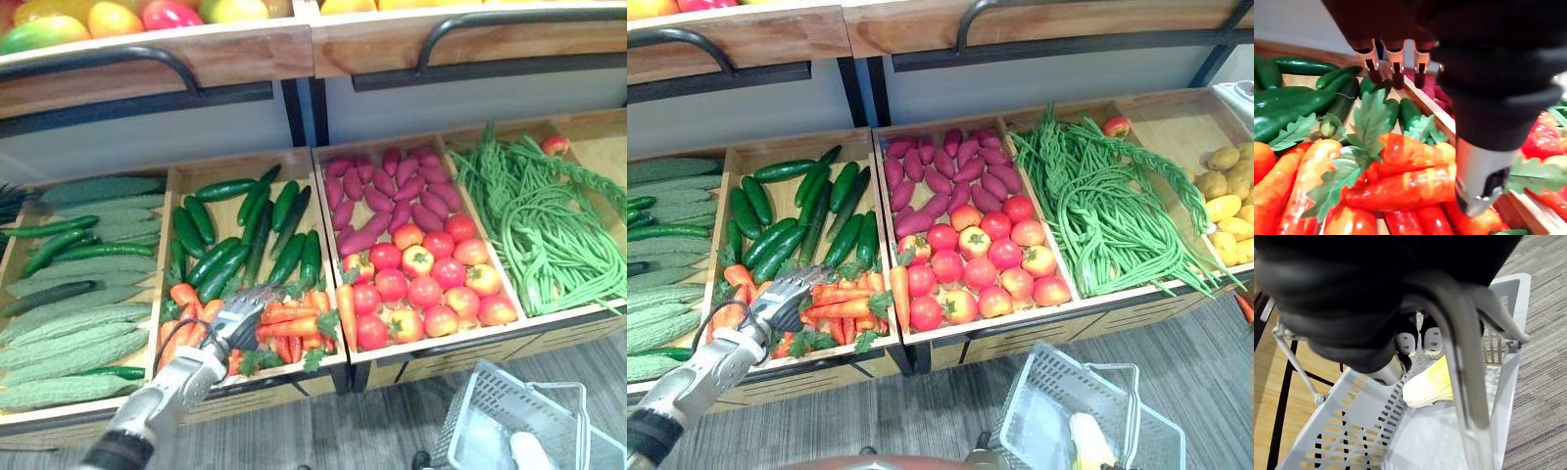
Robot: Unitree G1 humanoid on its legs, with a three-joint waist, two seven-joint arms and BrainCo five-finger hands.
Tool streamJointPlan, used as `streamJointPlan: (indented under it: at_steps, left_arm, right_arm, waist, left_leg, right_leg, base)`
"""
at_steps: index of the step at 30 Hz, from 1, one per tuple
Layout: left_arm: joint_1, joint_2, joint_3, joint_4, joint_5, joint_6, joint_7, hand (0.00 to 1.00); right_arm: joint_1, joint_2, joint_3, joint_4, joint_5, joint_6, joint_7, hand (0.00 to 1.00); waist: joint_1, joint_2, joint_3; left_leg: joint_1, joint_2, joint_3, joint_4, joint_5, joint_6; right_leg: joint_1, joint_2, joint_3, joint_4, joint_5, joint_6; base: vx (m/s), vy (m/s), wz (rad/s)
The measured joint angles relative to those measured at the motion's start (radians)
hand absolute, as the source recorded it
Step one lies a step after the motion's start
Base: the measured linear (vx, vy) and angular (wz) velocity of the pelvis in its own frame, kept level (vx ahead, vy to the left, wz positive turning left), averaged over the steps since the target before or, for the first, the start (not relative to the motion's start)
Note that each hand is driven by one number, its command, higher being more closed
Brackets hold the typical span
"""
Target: Pick vegetable in the basket
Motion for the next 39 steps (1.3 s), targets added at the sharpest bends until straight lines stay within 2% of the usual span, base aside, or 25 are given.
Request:
streamJointPlan:
  at_steps: [3,12,13,27,35,37,39]
  left_arm:
    - [-0.074,-0.030,-0.010,0.064,0.022,0.034,0.005,0.00]
    - [-0.233,-0.122,-0.070,0.280,0.036,0.099,0.040,0.00]
    - [-0.234,-0.125,-0.070,0.282,0.036,0.103,0.040,1.00]
    - [-0.301,-0.165,-0.067,0.355,0.035,0.110,0.073,1.00]
    - [-0.300,-0.172,-0.073,0.373,0.036,0.106,0.070,1.00]
    - [-0.295,-0.170,-0.072,0.356,0.036,0.108,0.065,1.00]
    - [-0.244,-0.143,-0.072,0.239,0.036,0.104,0.053,1.00]
  right_arm:
    - [-0.002,0.013,0.021,-0.046,0.000,0.001,-0.003,1.00]
    - [-0.051,0.041,0.041,-0.057,0.001,0.002,-0.005,1.00]
    - [-0.053,0.041,0.042,-0.057,0.001,0.002,-0.005,1.00]
    - [-0.052,0.043,0.063,-0.048,0.007,0.004,-0.025,1.00]
    - [-0.053,0.040,0.058,-0.011,0.001,0.004,-0.028,1.00]
    - [-0.053,0.040,0.043,-0.007,0.001,0.005,-0.029,1.00]
    - [-0.051,0.038,0.028,-0.007,-0.009,0.009,-0.042,1.00]
  waist:
    - [-0.001,-0.001,0.018]
    - [0.001,-0.002,0.053]
    - [0.001,-0.001,0.058]
    - [0.001,0.002,0.067]
    - [0.000,0.004,0.066]
    - [-0.001,0.006,0.064]
    - [-0.002,0.007,0.063]
  left_leg:
    - [-0.014,-0.002,0.013,0.000,0.000,0.000]
    - [-0.066,0.007,0.070,0.053,-0.014,-0.007]
    - [-0.066,0.009,0.073,0.057,-0.016,-0.007]
    - [-0.080,0.026,0.112,0.095,-0.037,-0.009]
    - [-0.041,0.021,0.106,0.084,-0.036,-0.009]
    - [-0.037,0.019,0.094,0.083,-0.036,-0.009]
    - [-0.023,0.019,0.090,0.080,-0.036,-0.009]
  right_leg:
    - [-0.021,-0.002,0.009,0.000,0.004,0.002]
    - [-0.099,-0.014,0.056,0.042,0.007,0.001]
    - [-0.102,-0.014,0.061,0.047,0.007,0.001]
    - [-0.134,-0.003,0.093,0.072,0.008,0.002]
    - [-0.082,-0.005,0.082,0.048,0.011,0.007]
    - [-0.072,-0.007,0.074,0.046,0.011,0.007]
    - [-0.052,-0.007,0.065,0.041,0.011,0.007]
  base:
    - [0.02,-0.008,-0.09]
    - [0.00,-0.011,-0.14]
    - [0.00,-0.017,-0.17]
    - [-0.03,-0.014,-0.07]
    - [0.02,0.000,0.03]
    - [0.02,-0.001,0.10]
    - [0.02,-0.001,0.09]
